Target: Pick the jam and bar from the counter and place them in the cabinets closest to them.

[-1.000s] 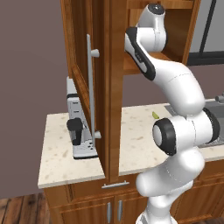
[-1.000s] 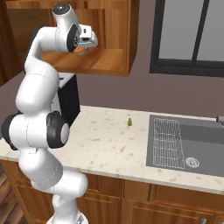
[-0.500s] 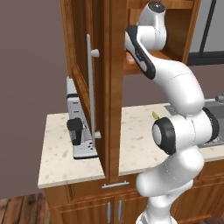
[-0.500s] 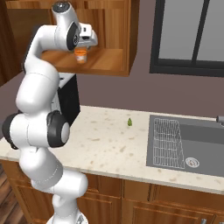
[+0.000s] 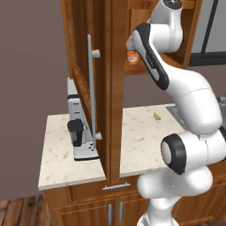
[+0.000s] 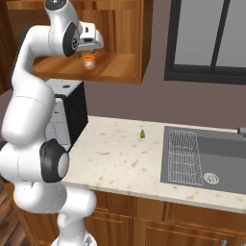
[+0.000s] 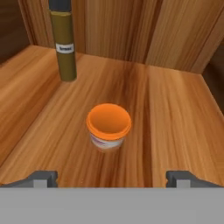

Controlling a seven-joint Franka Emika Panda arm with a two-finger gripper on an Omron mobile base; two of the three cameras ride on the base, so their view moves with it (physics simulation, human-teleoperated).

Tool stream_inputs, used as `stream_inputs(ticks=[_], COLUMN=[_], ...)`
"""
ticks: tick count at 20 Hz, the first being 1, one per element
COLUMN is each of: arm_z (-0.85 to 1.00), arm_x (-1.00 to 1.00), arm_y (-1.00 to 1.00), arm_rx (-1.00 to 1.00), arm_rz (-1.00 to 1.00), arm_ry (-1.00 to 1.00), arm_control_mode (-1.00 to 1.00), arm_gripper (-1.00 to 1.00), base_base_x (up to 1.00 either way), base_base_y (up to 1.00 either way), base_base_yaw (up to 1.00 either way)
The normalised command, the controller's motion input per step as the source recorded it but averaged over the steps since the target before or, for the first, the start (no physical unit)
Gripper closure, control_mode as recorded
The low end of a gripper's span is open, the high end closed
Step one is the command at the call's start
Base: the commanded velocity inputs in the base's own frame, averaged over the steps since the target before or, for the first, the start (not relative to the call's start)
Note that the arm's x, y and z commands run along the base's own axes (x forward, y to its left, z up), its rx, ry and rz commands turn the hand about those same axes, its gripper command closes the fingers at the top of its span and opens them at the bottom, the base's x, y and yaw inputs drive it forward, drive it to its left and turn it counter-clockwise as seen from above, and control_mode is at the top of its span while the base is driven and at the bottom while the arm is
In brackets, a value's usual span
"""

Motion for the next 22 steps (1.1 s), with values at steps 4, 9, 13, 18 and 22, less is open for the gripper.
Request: stream_inputs(ticks=[4, 9, 13, 18, 22], arm_z=[0.00, -0.03, -0.21, -0.22, -0.25], arm_x=[-0.88, -0.94, -0.67, -0.64, -0.50], arm_y=[-0.11, -0.14, -0.04, -0.02, 0.00], arm_rx=[0.00, 0.00, -0.06, -0.07, -0.06], arm_rz=[0.00, 0.00, 0.00, 0.00, 0.00], arm_ry=[-0.07, -0.05, 0.01, 0.01, 0.02], arm_control_mode=[-1.00, -1.00, -1.00, -1.00, -1.00], arm_gripper=[-1.00, -1.00, -1.00, -1.00, -1.00], base_base_x=[0.00, 0.00, 0.00, 0.00, 0.00], base_base_y=[0.00, 0.00, 0.00, 0.00, 0.00], base_base_yaw=[0.00, 0.00, 0.00, 0.00, 0.00])
